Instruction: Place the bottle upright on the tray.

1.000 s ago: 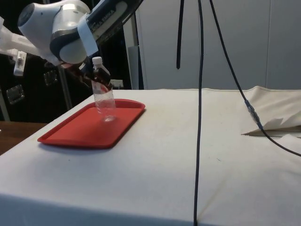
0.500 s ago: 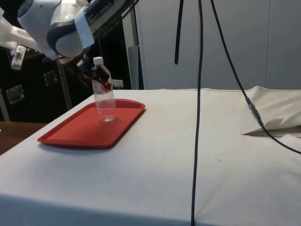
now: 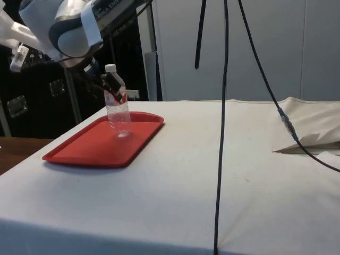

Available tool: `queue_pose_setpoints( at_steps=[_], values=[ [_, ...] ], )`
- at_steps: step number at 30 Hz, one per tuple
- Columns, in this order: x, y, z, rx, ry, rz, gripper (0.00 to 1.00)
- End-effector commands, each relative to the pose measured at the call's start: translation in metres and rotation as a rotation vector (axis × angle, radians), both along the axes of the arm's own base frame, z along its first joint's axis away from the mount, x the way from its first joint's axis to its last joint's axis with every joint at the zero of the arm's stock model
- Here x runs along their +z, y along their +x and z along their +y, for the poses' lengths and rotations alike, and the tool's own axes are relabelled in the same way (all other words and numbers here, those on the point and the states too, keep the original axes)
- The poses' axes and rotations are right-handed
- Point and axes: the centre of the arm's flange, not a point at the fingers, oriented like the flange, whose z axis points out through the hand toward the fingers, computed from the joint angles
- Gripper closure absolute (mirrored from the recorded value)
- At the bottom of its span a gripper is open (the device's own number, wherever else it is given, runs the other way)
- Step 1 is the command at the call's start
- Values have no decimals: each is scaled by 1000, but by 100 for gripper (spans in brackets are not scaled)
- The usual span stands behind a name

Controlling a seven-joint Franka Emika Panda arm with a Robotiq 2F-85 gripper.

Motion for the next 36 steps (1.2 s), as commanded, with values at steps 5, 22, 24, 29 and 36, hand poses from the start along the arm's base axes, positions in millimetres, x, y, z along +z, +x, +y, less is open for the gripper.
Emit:
queue_pose_setpoints(
  at_steps=[5,22,24,29,36],
  values=[
    [6,1,1,-8,47,-17,0],
    [16,3,2,-43,133,-38,0],
    [17,3,2,-45,138,-39,0],
    [22,4,2,-56,165,-47,0],
    [27,5,3,-67,197,-56,0]
  ],
)
